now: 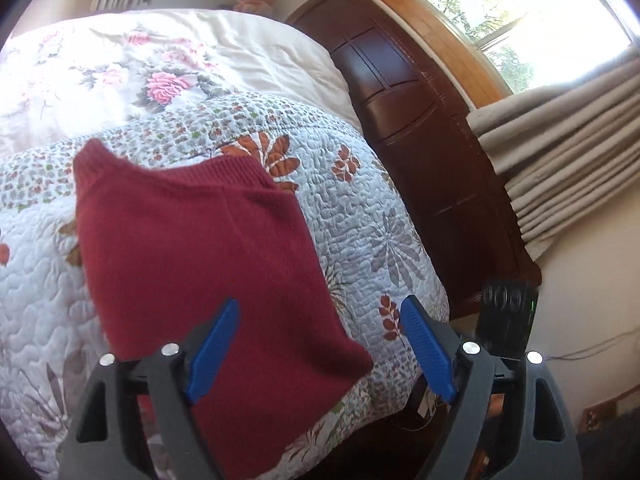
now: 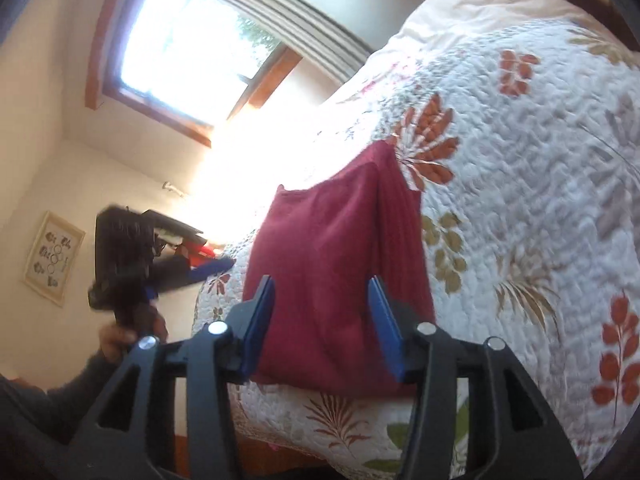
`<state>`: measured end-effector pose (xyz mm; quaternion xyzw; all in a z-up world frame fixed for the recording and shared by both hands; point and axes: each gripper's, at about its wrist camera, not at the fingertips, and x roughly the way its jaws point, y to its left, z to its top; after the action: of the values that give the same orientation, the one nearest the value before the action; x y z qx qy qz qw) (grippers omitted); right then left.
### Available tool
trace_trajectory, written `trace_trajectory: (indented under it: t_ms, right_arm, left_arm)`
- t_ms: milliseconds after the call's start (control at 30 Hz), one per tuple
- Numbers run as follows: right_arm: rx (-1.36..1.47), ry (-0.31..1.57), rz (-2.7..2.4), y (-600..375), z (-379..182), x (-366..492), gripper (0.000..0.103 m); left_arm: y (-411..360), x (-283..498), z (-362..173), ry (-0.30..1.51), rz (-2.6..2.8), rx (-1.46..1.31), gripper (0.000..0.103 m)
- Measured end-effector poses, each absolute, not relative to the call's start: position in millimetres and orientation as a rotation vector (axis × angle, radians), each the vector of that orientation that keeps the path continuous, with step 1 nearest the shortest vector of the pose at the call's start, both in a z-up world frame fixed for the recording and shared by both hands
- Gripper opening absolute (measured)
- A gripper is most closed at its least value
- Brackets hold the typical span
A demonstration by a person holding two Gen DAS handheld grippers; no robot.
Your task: Fold small clothes
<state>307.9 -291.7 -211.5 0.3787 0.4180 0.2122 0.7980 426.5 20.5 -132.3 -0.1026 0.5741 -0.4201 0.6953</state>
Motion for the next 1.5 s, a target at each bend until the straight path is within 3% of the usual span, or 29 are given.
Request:
trace_trajectory:
  t_ms: [167,200,233,300,433,533,633,700,800,867,900,933,1100,1200,1267,1300,1367,1500]
  right_arm:
    - [0.770,1.075,0.537,-269,-253,414,0.052]
    - [0.766,1.099,0.558,-264,-262,427,0.047]
    - [0.749,1.125,0.561,-259,-268,438,0.013]
    - [0.736,1.116,0.558,-262,-269,447,0.007]
    - [0.768,1.137,0.448,-288,-297,446,0.006]
    - [0.789,1.147,0.475,-287,-305,429,0.011]
    - [0.810,1.085,0.499,-298,-278,398,0.028]
    - [0.768,1.081,0.520,-299,-264,368,0.030]
    - [0.707,1.158,0.579,-283,-264,328,0.051]
    - [0.679,1.198,0.621,-267,-271,314,0.054]
    - [0.665,1.221,0.626,-262,-278,310,0.024]
    - [0.668,1.247,0.621,-261,-286,307,0.007]
    - [0.776,1.319,0.585,-276,-326,284,0.007]
    - [0.800,1.258,0.650,-289,-302,292,0.021]
    - [0.827,1.182,0.626,-309,-284,305,0.061]
    - [0.851,1.140,0.594,-320,-280,314,0.098]
    - [0.922,1.111,0.599,-335,-285,341,0.101]
    - [1.119,1.164,0.658,-341,-334,400,0.101]
  left_arm:
    - [19,385,-160,1.294,-0.982,-0.260,0.083]
    - [18,381,-165,1.301,-0.986,-0.258,0.083]
    - [15,378,-170,1.309,-0.986,-0.252,0.083]
    - [11,374,-177,1.324,-0.993,-0.256,0.083]
    - [3,368,-193,1.375,-0.999,-0.206,0.083]
    - [4,365,-190,1.404,-1.012,-0.221,0.083]
    - [12,362,-177,1.391,-1.056,-0.270,0.083]
    - [18,363,-167,1.364,-1.072,-0.303,0.083]
    - [24,369,-169,1.360,-1.054,-0.332,0.083]
    - [24,376,-180,1.391,-1.028,-0.350,0.083]
    - [23,378,-186,1.411,-1.020,-0.360,0.083]
    - [22,380,-192,1.433,-1.013,-0.360,0.083]
    - [23,375,-216,1.536,-0.993,-0.360,0.083]
    - [30,369,-203,1.524,-0.981,-0.371,0.083]
    - [44,368,-184,1.470,-0.978,-0.411,0.083]
    - [52,368,-176,1.435,-0.966,-0.422,0.084]
    - [74,372,-164,1.365,-0.903,-0.425,0.090]
    - [117,391,-181,1.347,-0.720,-0.503,0.093]
